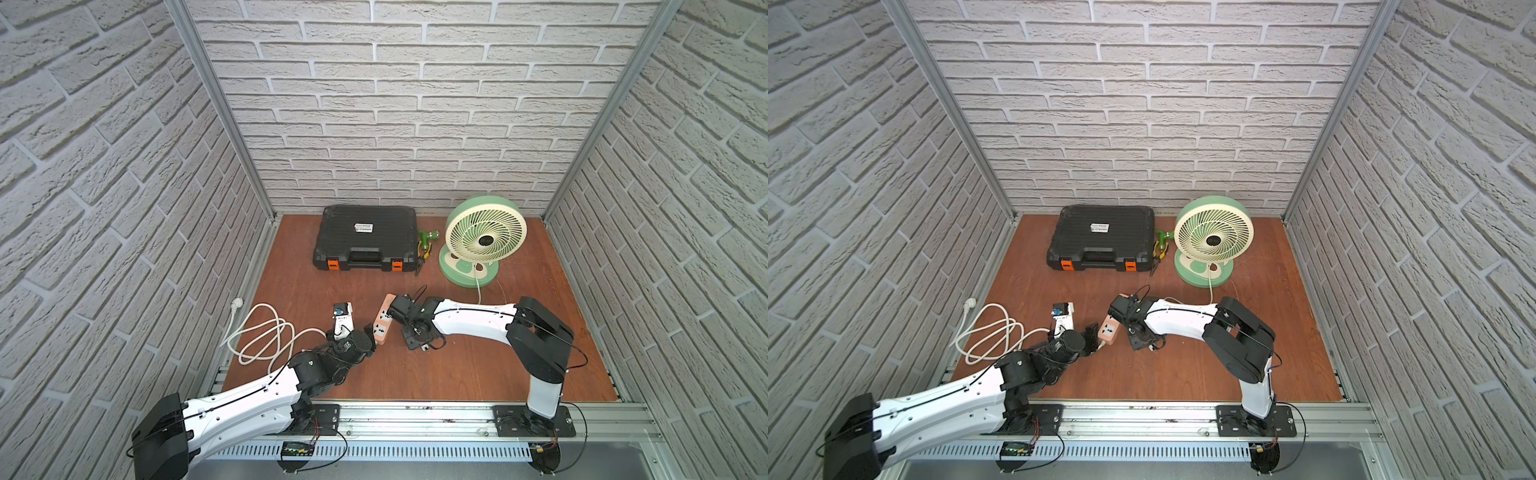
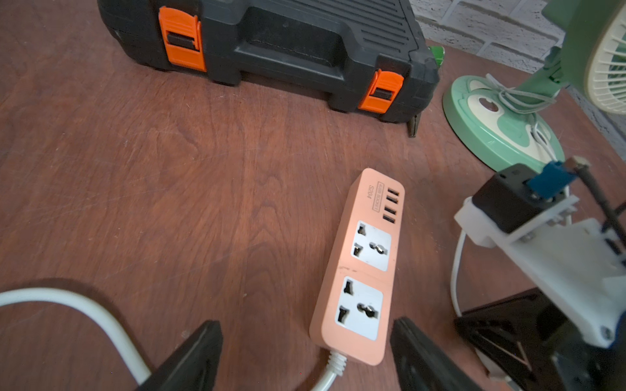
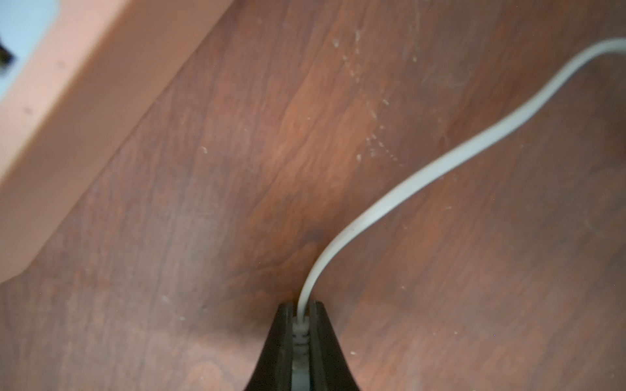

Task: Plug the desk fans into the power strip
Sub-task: Pick up the plug from the center of the board.

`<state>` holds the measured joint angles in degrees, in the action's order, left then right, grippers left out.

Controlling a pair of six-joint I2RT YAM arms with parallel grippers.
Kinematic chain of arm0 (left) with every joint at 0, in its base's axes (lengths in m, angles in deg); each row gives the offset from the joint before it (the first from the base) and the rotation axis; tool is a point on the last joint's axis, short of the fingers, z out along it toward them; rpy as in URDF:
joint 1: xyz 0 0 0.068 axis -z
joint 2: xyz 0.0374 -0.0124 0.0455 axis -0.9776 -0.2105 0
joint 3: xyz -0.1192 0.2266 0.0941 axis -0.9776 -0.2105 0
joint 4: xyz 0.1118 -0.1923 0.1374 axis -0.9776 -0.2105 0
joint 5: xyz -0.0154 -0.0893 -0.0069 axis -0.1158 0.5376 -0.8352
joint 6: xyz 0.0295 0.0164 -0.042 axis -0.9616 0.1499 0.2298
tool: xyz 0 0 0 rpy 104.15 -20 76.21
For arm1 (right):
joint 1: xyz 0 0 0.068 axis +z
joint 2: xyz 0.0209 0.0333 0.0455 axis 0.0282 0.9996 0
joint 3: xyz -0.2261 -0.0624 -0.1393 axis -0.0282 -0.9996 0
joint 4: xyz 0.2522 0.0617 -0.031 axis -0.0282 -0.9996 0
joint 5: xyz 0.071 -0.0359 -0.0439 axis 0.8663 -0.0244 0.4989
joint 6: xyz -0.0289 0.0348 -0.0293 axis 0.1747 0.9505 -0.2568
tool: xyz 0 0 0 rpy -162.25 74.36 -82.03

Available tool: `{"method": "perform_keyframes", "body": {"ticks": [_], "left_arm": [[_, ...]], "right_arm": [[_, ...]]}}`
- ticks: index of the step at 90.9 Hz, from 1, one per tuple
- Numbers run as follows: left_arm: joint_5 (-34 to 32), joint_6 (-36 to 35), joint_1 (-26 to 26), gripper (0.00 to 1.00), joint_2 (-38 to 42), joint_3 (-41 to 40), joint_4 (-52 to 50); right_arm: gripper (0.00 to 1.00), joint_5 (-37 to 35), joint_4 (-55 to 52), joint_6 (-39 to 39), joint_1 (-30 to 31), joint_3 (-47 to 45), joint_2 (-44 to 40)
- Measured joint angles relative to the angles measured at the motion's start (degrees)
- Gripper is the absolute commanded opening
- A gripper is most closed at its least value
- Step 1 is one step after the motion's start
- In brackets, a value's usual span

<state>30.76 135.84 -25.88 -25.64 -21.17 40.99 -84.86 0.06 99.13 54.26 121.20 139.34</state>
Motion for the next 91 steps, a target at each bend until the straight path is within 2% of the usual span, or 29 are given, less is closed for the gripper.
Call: {"method": "perform_keyframes", "body": {"ticks": [12, 17, 42, 65, 91], "left_arm": [[1.9, -3.08, -0.07, 0.91, -0.22, 0.0, 3.82], [3.39, -4.72, -0.33, 0.98, -0.02, -0.13, 6.6], [16.68, -11.78, -0.92, 0.99, -0.46, -3.39, 27.02], [27.5, -13.31, -0.81, 0.98, -11.08, -3.37, 44.19], [32.72, -14.01, 2.67, 0.96, -24.96, -0.07, 57.51]], "right_arm": [[0.03, 1.88, 0.98, 0.07, -1.88, -2.97, -3.1], [0.03, 2.89, 1.62, 0.22, -2.58, -4.2, -5.4], [0.03, 10.91, 14.64, 3.58, -6.05, -12.63, -23.17], [0.03, 15.28, 32.15, 12.28, -9.97, -23.89, -37.05], [0.03, 18.47, 43.63, 19.04, -12.46, -30.36, -41.2]]}}
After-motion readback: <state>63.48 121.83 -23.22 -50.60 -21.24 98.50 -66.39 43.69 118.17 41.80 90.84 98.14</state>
